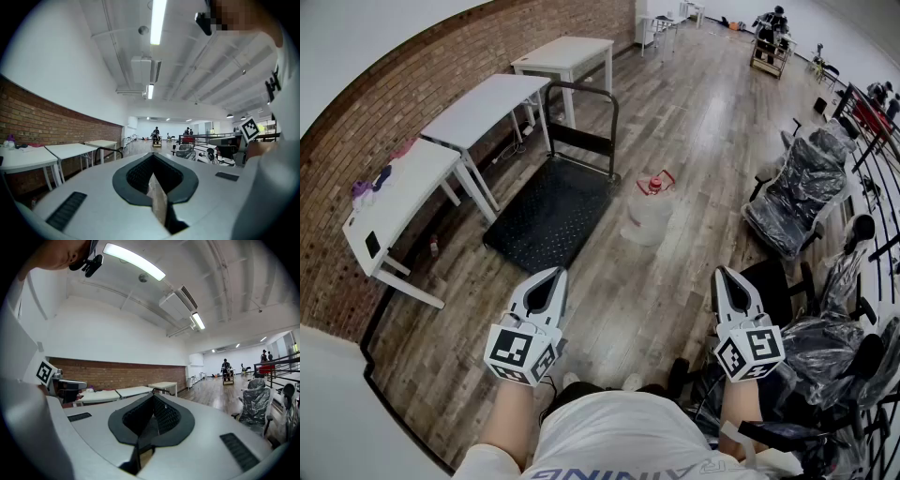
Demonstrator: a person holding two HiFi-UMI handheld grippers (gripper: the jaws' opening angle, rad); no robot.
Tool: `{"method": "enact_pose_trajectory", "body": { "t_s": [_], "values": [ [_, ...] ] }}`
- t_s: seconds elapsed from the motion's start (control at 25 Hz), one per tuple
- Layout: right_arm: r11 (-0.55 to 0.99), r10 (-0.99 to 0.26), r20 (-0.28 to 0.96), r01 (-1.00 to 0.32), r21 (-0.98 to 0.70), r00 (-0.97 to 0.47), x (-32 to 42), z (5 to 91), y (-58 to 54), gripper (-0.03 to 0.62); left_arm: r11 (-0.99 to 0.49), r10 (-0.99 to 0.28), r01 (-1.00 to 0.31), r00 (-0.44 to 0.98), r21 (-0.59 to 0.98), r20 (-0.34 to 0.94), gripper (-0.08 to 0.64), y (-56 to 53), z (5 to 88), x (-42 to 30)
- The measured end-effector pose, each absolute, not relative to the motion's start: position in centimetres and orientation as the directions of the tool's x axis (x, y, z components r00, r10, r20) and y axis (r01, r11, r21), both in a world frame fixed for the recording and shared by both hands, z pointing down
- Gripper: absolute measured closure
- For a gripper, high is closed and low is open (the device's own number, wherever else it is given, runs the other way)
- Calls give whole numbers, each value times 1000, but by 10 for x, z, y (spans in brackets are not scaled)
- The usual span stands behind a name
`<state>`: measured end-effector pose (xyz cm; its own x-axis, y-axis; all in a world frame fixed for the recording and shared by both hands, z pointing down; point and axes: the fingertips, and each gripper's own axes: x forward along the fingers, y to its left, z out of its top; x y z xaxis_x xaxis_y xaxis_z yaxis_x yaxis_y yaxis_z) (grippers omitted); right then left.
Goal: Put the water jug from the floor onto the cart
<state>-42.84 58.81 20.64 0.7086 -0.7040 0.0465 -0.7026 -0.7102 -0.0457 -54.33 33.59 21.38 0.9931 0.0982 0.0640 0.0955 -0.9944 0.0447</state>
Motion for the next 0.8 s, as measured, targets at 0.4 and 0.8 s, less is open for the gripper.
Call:
{"method": "enact_pose_trajectory", "body": {
  "t_s": [0.4,0.8],
  "values": [
    [-651,-759,75,-755,-84,646,-413,236,600,589,-998,48,43,993,51,104,560,358,230,-537],
    [-673,-735,152,-738,-52,660,-361,253,590,589,-992,74,63,991,106,108,560,333,251,-466]
  ]
}}
